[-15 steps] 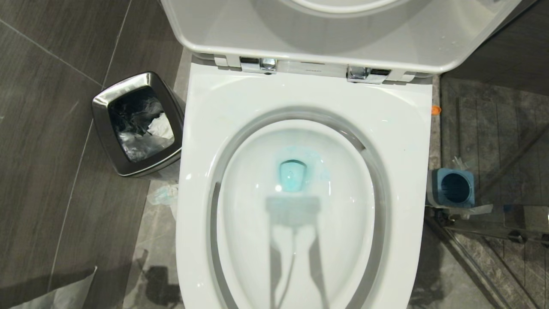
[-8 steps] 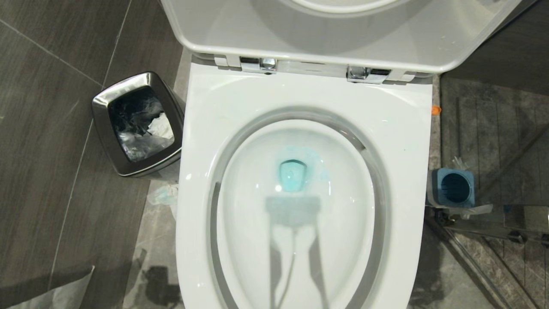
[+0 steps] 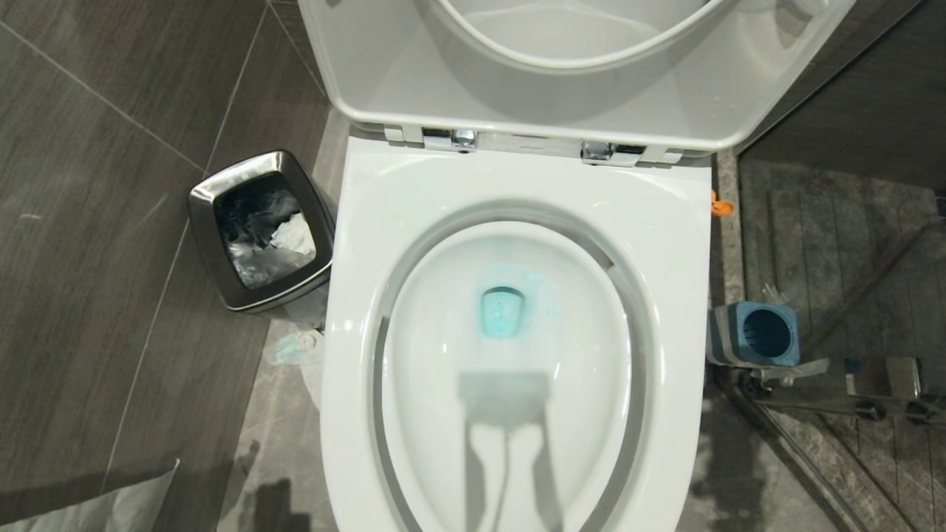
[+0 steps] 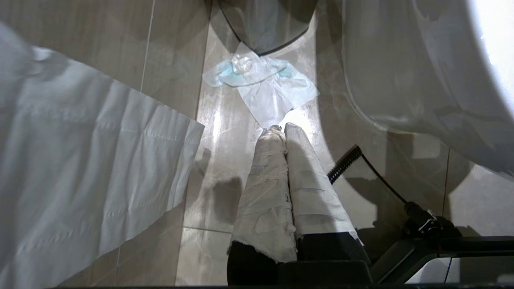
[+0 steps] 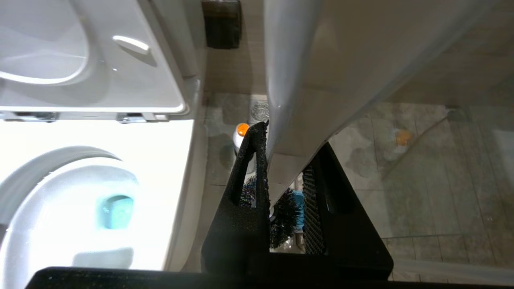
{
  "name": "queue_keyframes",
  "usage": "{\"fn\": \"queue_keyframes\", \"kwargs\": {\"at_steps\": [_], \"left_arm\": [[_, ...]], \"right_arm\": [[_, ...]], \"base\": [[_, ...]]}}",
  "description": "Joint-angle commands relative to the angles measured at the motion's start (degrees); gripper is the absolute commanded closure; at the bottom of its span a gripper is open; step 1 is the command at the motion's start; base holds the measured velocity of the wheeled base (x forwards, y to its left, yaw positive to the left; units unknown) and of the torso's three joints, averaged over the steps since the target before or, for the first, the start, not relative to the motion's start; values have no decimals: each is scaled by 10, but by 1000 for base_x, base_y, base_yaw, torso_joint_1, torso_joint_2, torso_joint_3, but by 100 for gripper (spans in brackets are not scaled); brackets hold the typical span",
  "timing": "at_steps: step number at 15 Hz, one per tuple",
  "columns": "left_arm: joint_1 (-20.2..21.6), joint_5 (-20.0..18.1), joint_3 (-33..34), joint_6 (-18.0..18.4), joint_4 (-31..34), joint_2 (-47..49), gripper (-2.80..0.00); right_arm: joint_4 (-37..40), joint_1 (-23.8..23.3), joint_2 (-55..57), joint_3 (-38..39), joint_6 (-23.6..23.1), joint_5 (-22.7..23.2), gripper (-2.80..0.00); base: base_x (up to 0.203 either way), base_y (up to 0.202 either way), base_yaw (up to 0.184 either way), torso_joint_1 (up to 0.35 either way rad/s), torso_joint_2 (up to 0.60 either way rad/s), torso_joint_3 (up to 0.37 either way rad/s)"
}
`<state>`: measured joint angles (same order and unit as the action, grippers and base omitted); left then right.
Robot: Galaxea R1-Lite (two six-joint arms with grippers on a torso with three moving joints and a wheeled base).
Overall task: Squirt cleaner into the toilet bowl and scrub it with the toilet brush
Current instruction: Scrub the toilet bowl
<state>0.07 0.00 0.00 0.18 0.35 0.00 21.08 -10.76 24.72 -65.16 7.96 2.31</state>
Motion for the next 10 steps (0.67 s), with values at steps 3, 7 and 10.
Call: {"fn": "queue_keyframes", "kwargs": {"at_steps": [3, 7, 10], "left_arm": [[0, 0, 0, 0, 0, 0, 0], [0, 0, 0, 0, 0, 0, 0], [0, 0, 0, 1, 0, 0, 0]], "right_arm": [[2, -2, 4, 5, -1, 48, 0], [1, -12, 31, 16, -1, 56, 0], [0, -13, 44, 29, -7, 55, 0]], "base": [[0, 0, 0, 1, -3, 202], [0, 0, 0, 0, 1, 204], [0, 0, 0, -2, 4, 200]]}}
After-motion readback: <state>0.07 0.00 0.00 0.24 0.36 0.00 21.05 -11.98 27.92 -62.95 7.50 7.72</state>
